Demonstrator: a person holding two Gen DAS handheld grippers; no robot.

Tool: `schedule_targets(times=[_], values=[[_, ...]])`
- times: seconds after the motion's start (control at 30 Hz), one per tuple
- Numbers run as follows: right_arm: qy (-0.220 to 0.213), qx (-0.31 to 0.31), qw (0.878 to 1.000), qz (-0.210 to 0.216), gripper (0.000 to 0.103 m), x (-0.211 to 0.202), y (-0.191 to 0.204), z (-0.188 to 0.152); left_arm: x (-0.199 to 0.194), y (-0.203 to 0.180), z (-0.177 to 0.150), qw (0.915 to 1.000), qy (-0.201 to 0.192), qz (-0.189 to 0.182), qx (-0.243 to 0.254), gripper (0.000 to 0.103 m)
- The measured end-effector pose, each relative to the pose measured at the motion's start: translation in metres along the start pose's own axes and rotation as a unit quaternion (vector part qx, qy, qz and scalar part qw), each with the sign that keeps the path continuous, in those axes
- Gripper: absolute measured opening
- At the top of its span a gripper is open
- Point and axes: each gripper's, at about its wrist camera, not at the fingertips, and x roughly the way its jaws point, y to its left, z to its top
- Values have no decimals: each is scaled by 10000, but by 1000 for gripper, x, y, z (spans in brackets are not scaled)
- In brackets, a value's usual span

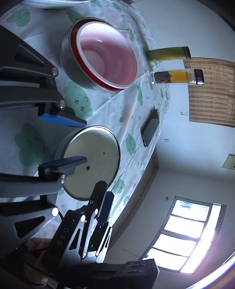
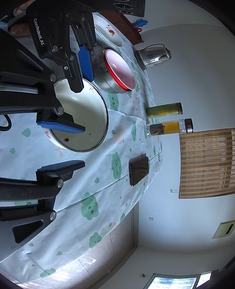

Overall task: Organize plates and bowls
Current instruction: 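Close the left gripper on the white enamel bowl rim and lift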

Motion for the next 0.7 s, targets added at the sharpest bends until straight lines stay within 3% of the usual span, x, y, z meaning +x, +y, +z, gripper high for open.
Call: schedule_targets(times=[0.2, 0.7], values=[[46, -18, 10000, 47, 21, 1, 2, -1, 6, 6, -1, 9992, 119, -282, -253, 31], [-74, 98, 9999, 117, 20, -4, 7, 6, -8, 9, 3, 9991, -85, -200, -353, 30]])
